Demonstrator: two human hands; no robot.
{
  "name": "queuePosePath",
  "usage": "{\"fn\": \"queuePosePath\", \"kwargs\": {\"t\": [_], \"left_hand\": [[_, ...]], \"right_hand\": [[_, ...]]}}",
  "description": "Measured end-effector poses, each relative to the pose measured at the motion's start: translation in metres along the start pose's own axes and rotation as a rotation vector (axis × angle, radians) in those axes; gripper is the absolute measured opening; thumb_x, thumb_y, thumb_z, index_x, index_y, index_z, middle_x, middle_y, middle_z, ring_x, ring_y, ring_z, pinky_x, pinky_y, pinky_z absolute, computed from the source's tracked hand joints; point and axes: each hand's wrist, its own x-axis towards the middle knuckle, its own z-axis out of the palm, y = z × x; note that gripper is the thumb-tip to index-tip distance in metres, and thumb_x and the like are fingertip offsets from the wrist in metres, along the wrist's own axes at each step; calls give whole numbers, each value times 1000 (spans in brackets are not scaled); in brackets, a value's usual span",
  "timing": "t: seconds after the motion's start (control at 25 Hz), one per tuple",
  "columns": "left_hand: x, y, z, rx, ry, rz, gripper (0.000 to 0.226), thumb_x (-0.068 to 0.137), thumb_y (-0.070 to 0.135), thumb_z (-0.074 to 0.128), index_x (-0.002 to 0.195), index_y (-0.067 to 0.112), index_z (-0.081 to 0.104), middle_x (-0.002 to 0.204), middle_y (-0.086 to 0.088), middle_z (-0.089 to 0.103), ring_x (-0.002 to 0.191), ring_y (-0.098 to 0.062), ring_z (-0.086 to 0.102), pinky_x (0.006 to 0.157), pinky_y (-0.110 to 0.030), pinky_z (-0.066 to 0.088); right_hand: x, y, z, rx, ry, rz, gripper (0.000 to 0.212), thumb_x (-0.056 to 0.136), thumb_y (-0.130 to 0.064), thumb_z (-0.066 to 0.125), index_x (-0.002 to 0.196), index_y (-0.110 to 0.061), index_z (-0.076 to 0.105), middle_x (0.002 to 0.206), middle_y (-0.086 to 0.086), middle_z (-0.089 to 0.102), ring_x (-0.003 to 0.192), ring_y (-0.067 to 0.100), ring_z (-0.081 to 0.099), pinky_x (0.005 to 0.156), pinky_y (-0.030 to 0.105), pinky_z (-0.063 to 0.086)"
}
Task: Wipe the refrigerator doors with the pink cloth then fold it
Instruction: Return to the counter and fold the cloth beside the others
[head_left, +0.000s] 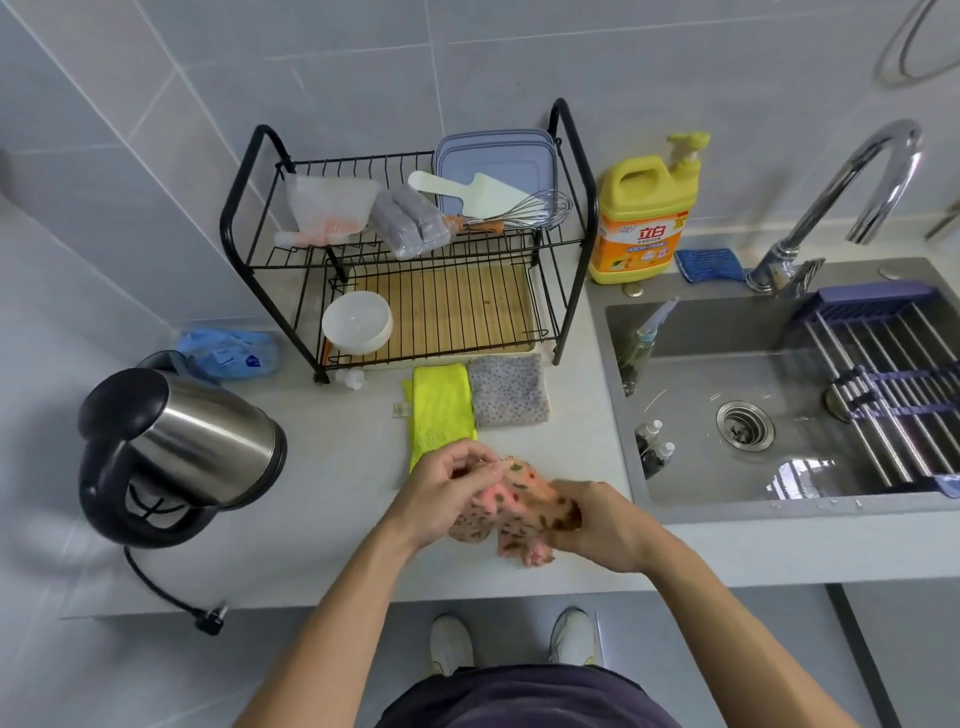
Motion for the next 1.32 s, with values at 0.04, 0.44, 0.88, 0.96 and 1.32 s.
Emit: {"fn": "queuePosePath", "kwargs": {"t": [0.04,0.44,0.88,0.96,1.32], "left_hand": [[-2,-2,-4,-16,37,6,6,99,21,71,101,17,73,94,-12,77,90,-12,72,82,-22,53],[-4,-21,-34,353,426,33,33,104,17,61,135,29,68,120,2,72,101,-9,66,86,-13,47],[-10,-28,-48,546,555,52,13,99,11,63,98,22,68,89,20,52,105,-19,59,76,-23,38],[-11,-20,-51,528,690,189,11,98,9,67,99,19,70,90,27,49,103,-17,56,82,-27,41],[-20,-1,-43,-145,772,289,13,90,10,63,91,21,70,88,10,72,86,-6,68,74,-19,56]], "right_hand": [[1,10,5,-27,23,48,20,89,-26,75,78,-19,60,68,-6,54,64,16,44,63,34,41],[0,21,-19,99,336,113,40,86,-55,77,76,-17,68,81,-6,72,77,8,67,73,27,56],[1,9,-33,173,589,161,21,95,-12,76,82,-28,74,73,-17,73,73,-2,66,65,5,44],[2,-10,-44,290,726,75,20,95,-11,76,84,-27,76,74,-22,74,71,-6,66,69,6,46],[-18,-54,-47,669,949,-199,15,100,-1,63,94,-13,70,93,-11,77,93,9,70,83,24,54]]}}
